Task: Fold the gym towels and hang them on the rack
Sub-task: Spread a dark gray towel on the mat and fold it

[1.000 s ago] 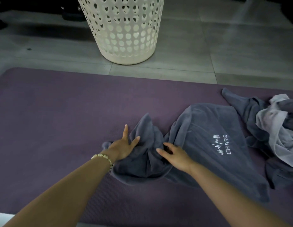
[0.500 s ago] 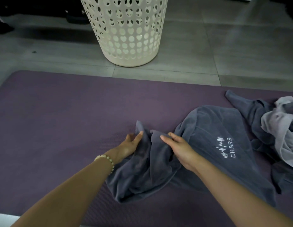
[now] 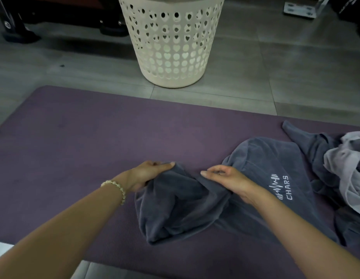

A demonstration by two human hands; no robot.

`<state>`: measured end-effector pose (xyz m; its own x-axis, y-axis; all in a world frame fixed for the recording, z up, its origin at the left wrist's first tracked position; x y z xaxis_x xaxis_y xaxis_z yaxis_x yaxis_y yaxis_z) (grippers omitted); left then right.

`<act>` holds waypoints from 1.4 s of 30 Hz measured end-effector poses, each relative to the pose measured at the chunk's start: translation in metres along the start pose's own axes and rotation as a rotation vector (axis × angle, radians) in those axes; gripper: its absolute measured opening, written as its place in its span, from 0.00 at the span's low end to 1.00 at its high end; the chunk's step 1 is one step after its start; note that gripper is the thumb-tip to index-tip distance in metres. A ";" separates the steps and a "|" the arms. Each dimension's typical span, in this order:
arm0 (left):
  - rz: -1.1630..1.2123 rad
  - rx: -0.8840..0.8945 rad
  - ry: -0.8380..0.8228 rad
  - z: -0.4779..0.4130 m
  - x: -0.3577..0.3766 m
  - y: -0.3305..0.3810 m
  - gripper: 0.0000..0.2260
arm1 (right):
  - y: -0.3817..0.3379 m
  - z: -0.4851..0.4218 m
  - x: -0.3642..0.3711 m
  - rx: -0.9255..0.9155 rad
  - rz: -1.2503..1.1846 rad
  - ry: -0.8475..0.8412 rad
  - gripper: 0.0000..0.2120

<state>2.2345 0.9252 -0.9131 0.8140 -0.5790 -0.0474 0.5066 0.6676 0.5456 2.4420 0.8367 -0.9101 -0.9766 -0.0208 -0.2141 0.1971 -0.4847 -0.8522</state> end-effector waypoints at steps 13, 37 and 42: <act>0.288 0.380 0.197 0.091 -0.097 0.047 0.16 | -0.096 -0.020 0.110 -0.320 0.070 -0.171 0.35; -0.717 0.072 0.521 -0.005 -0.162 -0.089 0.32 | 0.007 -0.081 0.106 0.059 0.050 0.077 0.36; -0.650 -0.017 0.481 -0.018 -0.179 -0.115 0.32 | 0.006 -0.090 0.118 0.077 0.079 0.084 0.14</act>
<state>2.0355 0.9609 -0.9826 0.3859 -0.5913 -0.7081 0.9219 0.2756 0.2723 2.3354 0.9100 -0.9834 -0.9469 0.0100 -0.3214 0.2632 -0.5502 -0.7925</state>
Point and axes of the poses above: each hand's wrist, its own z-axis away from the middle knuckle, its own x-axis out of the palm, y = z × x, the point moved 8 cm from there along -z, towards the middle knuckle, and after that the axes turned 11 degrees about -x, right-handed, at the moved point
